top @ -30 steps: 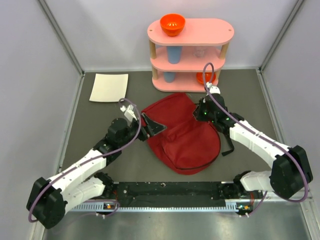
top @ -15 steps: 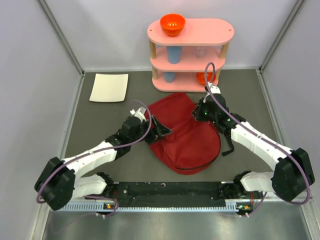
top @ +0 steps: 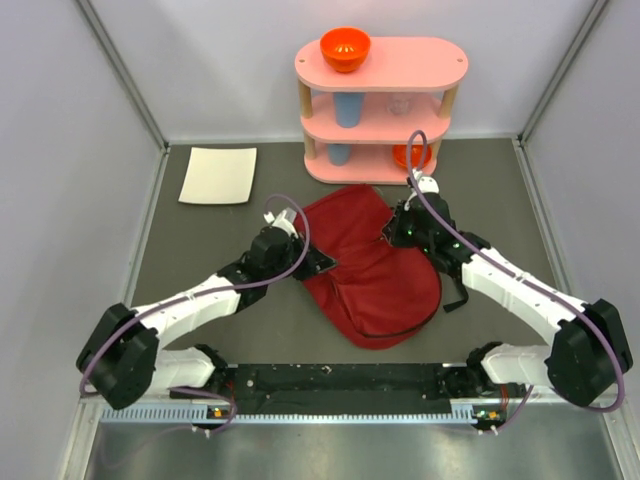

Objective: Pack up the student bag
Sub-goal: Zip the student bag at the center of the board, then adjust the student bag at the center of the board.

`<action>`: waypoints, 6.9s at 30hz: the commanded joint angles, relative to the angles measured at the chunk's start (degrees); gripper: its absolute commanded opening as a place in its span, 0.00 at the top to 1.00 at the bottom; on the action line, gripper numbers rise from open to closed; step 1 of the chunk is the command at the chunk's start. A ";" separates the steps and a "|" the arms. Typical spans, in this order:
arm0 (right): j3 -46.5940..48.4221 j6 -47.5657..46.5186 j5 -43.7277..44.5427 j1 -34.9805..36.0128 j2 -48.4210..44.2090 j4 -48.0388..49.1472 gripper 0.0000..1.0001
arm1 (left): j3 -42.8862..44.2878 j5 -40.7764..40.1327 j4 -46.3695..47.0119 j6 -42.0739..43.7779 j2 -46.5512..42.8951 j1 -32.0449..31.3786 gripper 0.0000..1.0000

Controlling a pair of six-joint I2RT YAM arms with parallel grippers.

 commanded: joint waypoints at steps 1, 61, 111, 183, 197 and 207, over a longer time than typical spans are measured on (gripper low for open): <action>1.46 0.19 2.70 0.12 -0.17 1.61 1.00 | 0.86 -4.94 -4.58 6.99 -7.33 0.29 1.00; -8.57 21.28 -26.11 -12.45 1.67 14.34 0.28 | 7.44 8.58 -10.77 24.06 -2.26 12.95 0.15; -14.53 25.66 -28.76 -19.48 -4.29 18.21 0.43 | 7.72 26.26 0.48 23.88 8.92 21.82 1.00; -19.37 11.97 -35.00 -13.50 0.80 10.39 0.18 | -6.42 18.43 -10.96 31.97 -3.30 21.74 0.27; -15.86 15.92 -26.66 -14.11 3.71 12.69 0.82 | -7.24 24.50 5.49 25.38 6.97 21.56 0.48; -10.85 14.43 -28.93 -18.25 7.21 12.94 0.74 | 8.84 28.54 9.97 23.00 17.26 21.12 0.44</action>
